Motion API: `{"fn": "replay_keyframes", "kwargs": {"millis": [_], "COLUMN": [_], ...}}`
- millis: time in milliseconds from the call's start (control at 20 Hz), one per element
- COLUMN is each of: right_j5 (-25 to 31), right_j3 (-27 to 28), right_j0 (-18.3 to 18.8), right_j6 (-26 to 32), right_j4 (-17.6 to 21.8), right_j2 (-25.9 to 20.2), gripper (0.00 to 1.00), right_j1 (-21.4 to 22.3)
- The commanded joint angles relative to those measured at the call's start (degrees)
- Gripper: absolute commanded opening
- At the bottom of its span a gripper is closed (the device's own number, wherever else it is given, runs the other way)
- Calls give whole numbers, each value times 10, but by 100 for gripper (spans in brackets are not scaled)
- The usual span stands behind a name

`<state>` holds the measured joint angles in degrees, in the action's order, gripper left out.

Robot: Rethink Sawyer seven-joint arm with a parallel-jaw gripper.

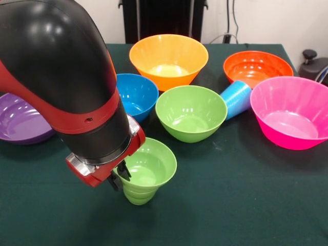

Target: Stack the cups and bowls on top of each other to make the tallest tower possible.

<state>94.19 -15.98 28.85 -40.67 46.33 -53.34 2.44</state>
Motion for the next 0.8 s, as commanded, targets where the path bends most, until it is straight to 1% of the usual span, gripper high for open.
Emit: {"fn": "replay_keyframes", "kwargs": {"millis": [50, 800], "right_j5": [9, 10], "right_j3": [-49, -51], "right_j0": [-7, -10], "right_j6": [-62, -58], "right_j4": [17, 18], "right_j2": [29, 46], "gripper": [0, 0], "right_j1": [-5, -5]}}
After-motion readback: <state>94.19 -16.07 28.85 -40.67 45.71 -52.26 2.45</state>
